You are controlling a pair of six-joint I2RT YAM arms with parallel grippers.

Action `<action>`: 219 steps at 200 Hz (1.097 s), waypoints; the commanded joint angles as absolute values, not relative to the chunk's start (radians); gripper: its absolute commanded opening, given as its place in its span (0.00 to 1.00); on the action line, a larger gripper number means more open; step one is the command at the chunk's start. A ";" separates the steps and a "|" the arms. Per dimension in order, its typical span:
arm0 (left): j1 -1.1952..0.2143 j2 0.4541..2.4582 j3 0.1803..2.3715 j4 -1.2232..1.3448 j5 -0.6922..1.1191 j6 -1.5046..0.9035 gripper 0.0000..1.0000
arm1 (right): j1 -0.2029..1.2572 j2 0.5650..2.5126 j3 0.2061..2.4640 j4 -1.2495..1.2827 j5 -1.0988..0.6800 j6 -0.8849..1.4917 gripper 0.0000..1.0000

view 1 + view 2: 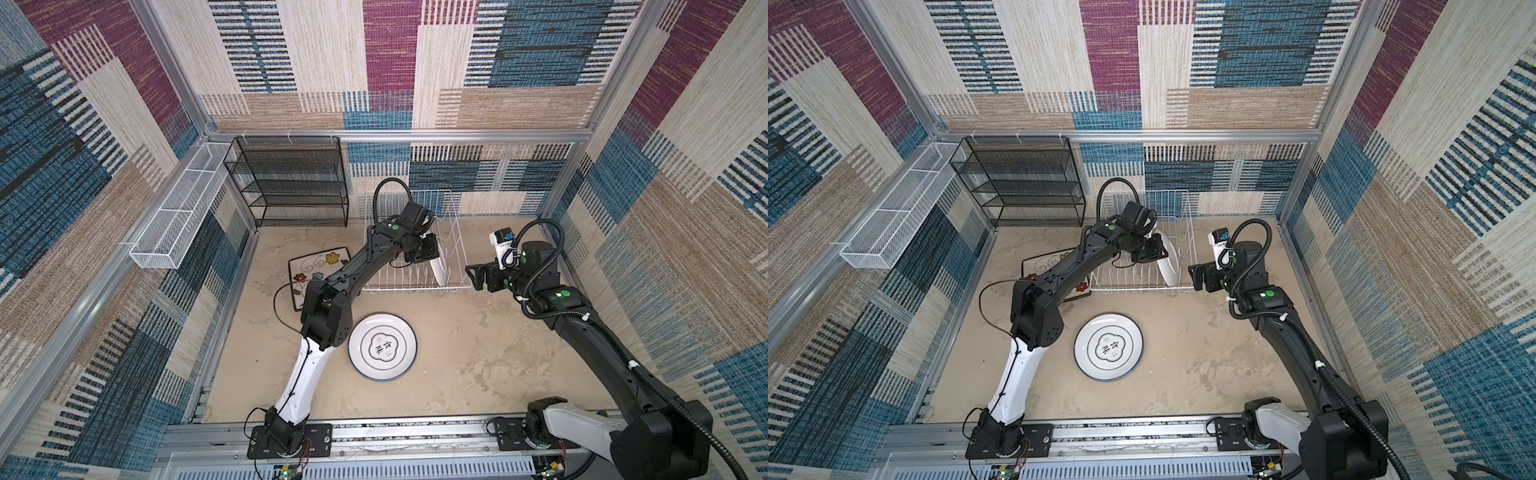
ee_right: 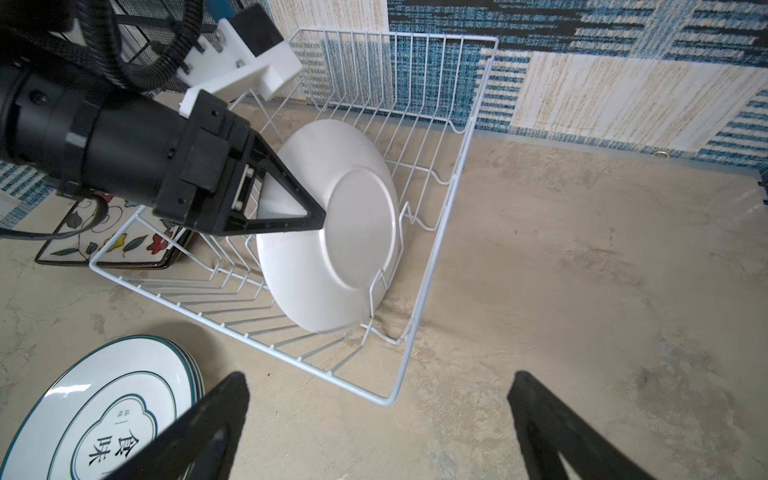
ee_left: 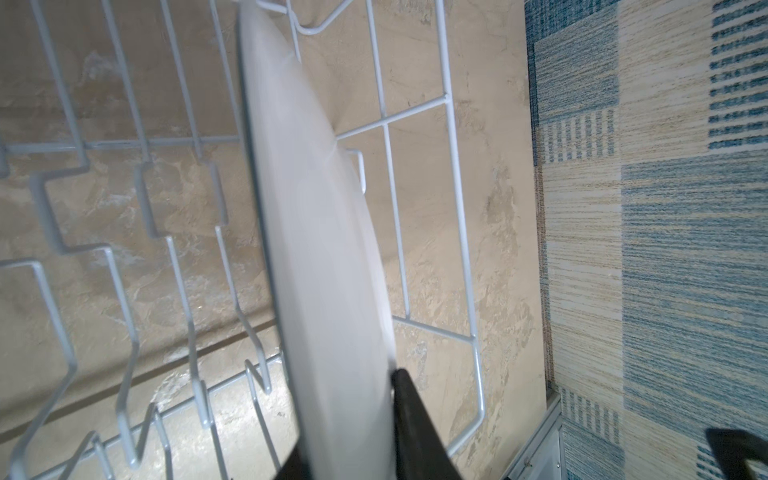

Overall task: Unload the plates from the dish rack
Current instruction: Pick up a plate from the dish rack.

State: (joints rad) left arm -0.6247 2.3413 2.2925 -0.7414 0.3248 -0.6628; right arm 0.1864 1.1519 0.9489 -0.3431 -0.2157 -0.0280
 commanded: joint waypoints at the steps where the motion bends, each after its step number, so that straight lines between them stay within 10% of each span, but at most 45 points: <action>1: -0.624 2.350 2.294 -0.745 0.345 -0.702 0.16 | 0.181 1.157 0.951 -0.294 -0.203 -0.026 1.00; 37: -0.625 2.331 2.277 -0.709 0.375 -0.740 0.00 | 0.175 1.156 0.956 -0.285 -0.204 -0.024 1.00; 219: -0.621 2.095 2.119 -0.560 0.474 -0.817 0.00 | 0.173 1.156 1.040 -0.317 -0.193 0.044 1.00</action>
